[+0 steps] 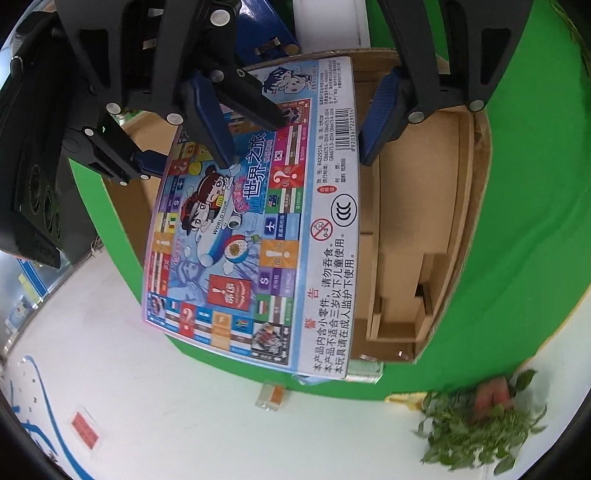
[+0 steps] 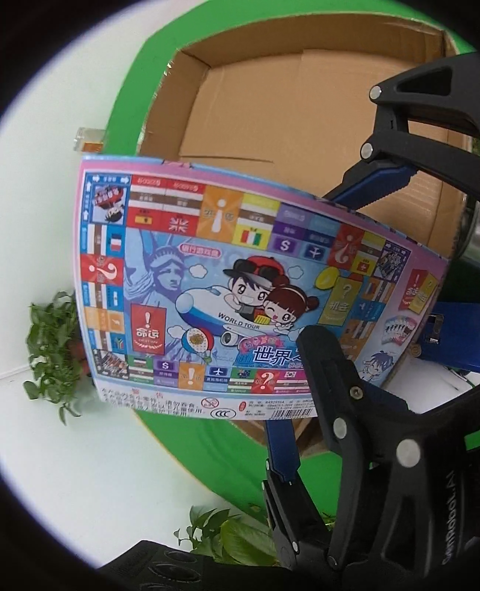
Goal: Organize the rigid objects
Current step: 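Carry the board-game box into the cardboard box and release it flat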
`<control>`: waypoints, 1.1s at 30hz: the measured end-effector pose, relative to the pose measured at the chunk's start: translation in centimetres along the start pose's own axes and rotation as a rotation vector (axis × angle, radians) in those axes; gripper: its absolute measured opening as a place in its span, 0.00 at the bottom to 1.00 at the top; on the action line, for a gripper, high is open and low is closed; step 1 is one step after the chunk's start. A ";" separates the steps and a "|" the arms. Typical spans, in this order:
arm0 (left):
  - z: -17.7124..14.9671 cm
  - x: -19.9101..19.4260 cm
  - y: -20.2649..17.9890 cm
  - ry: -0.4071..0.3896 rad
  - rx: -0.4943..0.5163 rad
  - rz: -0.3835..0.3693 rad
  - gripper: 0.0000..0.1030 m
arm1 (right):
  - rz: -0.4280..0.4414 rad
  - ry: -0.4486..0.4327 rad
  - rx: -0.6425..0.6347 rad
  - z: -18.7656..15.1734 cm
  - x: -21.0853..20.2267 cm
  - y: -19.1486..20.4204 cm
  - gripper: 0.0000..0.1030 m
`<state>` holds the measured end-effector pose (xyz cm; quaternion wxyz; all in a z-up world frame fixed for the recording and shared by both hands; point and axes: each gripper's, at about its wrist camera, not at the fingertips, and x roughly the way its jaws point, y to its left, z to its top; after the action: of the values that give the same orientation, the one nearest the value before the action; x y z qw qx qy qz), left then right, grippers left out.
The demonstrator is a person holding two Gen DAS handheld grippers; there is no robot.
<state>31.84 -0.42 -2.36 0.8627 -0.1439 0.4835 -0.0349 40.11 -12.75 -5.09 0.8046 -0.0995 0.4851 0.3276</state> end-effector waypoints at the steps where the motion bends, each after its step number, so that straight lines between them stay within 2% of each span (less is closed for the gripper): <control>1: 0.1 0.3 0.2 0.007 -0.006 0.000 0.63 | -0.001 0.011 -0.004 0.1 0.4 0.1 0.83; 6: 0.5 2.0 0.4 0.043 0.001 0.019 0.59 | -0.009 0.092 0.021 0.4 2.4 -0.2 0.83; 9: 0.7 2.7 0.7 0.054 0.008 0.045 0.51 | 0.010 0.130 0.047 0.5 3.9 -0.9 0.83; 14: 1.2 2.6 2.2 0.062 -0.028 -0.005 0.46 | 0.029 0.172 0.080 0.8 4.6 -1.1 0.83; 17: 1.3 1.6 3.2 0.038 -0.029 -0.022 0.46 | 0.059 0.172 0.101 0.7 4.1 -2.1 0.83; 21: 1.3 0.1 4.2 -0.001 -0.040 -0.039 0.46 | 0.039 0.159 0.125 0.7 4.2 -3.4 0.82; 22: 1.3 0.1 4.5 -0.003 -0.045 -0.042 0.46 | 0.037 0.165 0.134 0.7 4.5 -3.8 0.75; 23: 1.2 0.0 4.8 -0.007 -0.047 -0.044 0.46 | 0.042 0.190 0.134 0.6 5.0 -3.9 0.58; 24: 0.9 -0.3 4.9 -0.011 -0.047 -0.046 0.46 | 0.053 0.219 0.131 0.6 5.6 -4.1 0.49; 25: 0.8 -0.4 5.0 -0.017 -0.046 -0.050 0.46 | 0.055 0.246 0.126 0.4 6.1 -4.0 0.46; 29: -0.3 -2.3 4.6 -0.074 -0.017 -0.052 0.46 | 0.055 0.206 0.093 0.4 5.8 -3.0 0.47; 31: -0.6 -3.3 4.2 -0.126 0.012 -0.030 0.53 | 0.032 0.183 0.070 0.1 4.9 -3.6 0.49; 32: -0.7 -4.0 4.0 -0.161 0.025 -0.019 0.57 | -0.002 0.157 0.050 -0.2 4.1 -3.5 0.57; 33: -0.9 -4.9 3.9 -0.211 0.039 -0.004 0.70 | -0.039 0.132 0.035 -0.4 3.2 -3.6 0.69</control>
<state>28.21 4.05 0.15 0.9113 -0.1311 0.3890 -0.0305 43.07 -14.31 -8.55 0.7785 -0.1161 0.5410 0.2961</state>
